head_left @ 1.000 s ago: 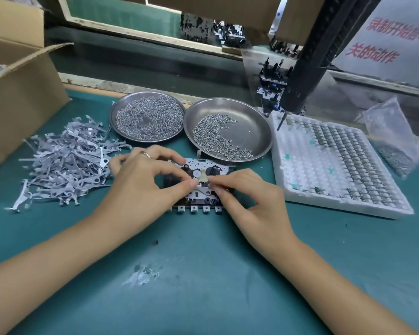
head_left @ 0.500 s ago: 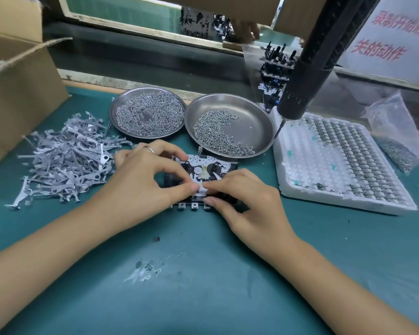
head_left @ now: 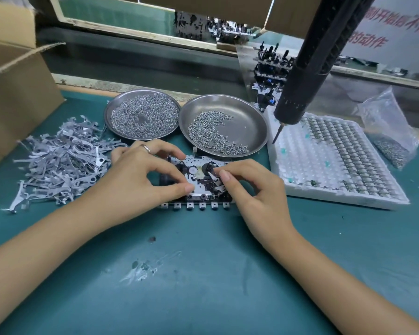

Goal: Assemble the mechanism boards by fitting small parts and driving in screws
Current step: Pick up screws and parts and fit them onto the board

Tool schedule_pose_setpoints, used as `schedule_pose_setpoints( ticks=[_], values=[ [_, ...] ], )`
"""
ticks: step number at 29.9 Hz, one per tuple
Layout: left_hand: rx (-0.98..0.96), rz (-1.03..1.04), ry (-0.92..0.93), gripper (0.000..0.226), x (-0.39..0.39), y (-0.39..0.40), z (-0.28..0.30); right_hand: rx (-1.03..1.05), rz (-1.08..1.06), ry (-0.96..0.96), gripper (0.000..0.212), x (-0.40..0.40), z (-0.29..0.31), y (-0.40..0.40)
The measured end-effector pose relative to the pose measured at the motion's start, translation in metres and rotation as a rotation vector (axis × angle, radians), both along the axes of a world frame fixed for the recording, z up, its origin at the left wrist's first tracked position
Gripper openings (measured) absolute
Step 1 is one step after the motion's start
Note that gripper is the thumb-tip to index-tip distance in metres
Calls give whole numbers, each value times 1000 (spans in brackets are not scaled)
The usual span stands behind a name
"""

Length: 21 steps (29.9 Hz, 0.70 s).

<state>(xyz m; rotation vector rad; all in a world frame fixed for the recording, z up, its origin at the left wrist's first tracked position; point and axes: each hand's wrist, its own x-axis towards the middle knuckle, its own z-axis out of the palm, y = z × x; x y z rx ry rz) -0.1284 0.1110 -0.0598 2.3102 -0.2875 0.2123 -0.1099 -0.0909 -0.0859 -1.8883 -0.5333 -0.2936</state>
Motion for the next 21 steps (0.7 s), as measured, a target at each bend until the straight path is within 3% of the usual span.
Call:
schedule_pose_setpoints(
  ticks=[8,12,14,16,18,21],
  values=[
    [8,-27,-70,27,3,1,-4,53,-25,14,10,-1,2,1],
    [-76,135,-272,11,17,10,-6,76,-37,-7,10,-2,1,1],
    [67,295,-310,15,33,20,-3,75,-34,-10,10,-2,1,2],
    [256,371,-226,24,54,30,-1,75,-25,-7,10,-3,1,2],
    [398,392,-109,31,73,34,0,78,-14,-11,10,-2,1,2],
    [460,368,-26,35,92,28,-1,79,1,-19,10,-3,0,2]
  ],
)
